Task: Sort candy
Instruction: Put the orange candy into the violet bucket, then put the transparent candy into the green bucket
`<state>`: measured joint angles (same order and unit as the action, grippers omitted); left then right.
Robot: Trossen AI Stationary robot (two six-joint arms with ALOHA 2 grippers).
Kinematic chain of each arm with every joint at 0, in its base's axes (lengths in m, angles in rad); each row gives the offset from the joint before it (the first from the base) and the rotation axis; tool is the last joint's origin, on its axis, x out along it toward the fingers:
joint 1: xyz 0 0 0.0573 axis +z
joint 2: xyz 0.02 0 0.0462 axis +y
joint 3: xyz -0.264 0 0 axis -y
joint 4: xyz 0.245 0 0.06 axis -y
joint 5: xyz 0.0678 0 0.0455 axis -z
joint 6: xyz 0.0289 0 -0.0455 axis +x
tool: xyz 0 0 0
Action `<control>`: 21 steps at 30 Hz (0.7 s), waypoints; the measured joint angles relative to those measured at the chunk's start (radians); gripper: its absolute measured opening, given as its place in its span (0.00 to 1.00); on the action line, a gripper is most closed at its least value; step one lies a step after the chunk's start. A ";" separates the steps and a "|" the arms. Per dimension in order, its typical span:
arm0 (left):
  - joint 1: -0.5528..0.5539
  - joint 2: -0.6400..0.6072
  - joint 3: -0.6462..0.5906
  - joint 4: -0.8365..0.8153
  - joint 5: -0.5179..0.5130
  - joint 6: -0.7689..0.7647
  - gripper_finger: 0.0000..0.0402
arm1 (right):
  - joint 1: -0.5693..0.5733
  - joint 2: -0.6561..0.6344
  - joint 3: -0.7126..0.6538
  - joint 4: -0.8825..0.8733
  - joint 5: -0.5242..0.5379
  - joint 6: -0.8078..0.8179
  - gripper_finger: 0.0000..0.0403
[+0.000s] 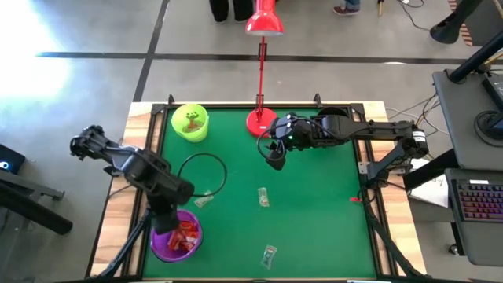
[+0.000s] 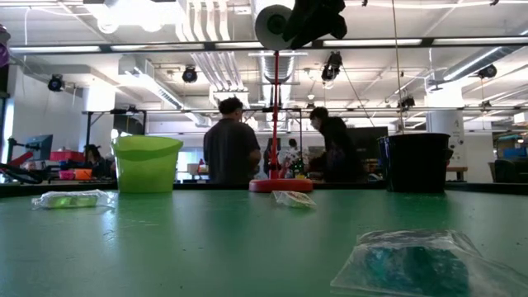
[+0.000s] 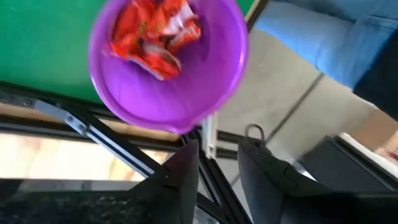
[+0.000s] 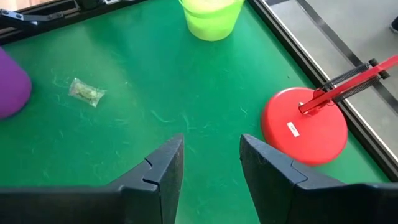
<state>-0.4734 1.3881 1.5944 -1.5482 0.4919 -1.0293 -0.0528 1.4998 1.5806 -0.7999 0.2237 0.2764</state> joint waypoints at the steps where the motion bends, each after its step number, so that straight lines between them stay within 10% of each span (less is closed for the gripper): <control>1: -0.004 0.003 0.000 0.000 -0.020 0.009 0.25 | 0.000 0.000 0.000 -0.002 0.000 0.000 0.37; 13: -0.021 0.008 0.000 0.000 -0.568 0.060 0.27 | 0.007 0.009 -0.017 -0.095 -0.127 0.019 0.40; 21: -0.023 0.005 0.000 -0.023 -0.707 0.111 0.27 | 0.013 0.009 -0.093 -0.082 -0.126 0.149 0.44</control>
<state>-0.4965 1.3926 1.5944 -1.5711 -0.2149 -0.9182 -0.0396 1.5085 1.4881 -0.8822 0.0974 0.4251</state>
